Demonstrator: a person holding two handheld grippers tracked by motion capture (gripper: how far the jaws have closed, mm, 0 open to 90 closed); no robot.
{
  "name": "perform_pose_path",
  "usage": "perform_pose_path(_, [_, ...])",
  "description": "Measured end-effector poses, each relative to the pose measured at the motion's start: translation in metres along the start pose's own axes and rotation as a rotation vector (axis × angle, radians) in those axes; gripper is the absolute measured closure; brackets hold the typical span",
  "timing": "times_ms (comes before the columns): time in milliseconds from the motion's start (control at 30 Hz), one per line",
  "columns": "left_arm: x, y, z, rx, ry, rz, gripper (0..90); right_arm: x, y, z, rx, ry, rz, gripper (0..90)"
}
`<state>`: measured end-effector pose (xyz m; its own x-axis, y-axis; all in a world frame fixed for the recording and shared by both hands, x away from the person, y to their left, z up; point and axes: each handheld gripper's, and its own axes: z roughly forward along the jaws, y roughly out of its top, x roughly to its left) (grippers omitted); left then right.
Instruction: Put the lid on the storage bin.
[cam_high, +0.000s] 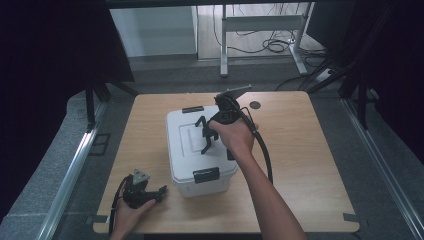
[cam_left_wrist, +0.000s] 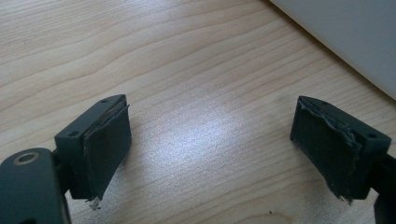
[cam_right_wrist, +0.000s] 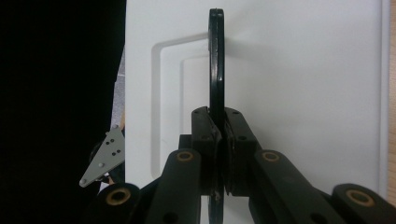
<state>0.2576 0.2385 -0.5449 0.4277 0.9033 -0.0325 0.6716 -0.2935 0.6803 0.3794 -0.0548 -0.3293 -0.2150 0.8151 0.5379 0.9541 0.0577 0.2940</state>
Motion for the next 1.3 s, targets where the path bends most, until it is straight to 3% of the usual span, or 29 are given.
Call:
perform_pose_path(300, [0.0, 0.0, 0.0, -0.002, 0.0, 0.001, 12.2, -0.003, 0.002, 0.014, 0.011, -0.033, 0.023, 84.9])
perform_pose_path(1100, [0.0, 0.0, 0.0, 0.0, -0.002, -0.001, 12.1, -0.008, -0.001, 0.032, 0.029, -0.048, 0.045, 84.5])
perform_pose_path(1233, [0.0, 0.0, 0.0, 0.0, -0.003, 0.0, 12.2, -0.011, -0.002, 0.031, 0.016, -0.011, 0.025, 77.2])
perform_pose_path(1300, [0.0, 0.0, 0.0, 0.0, -0.003, 0.0, 12.2, -0.011, -0.003, 0.029, -0.005, 0.016, 0.007, 68.8])
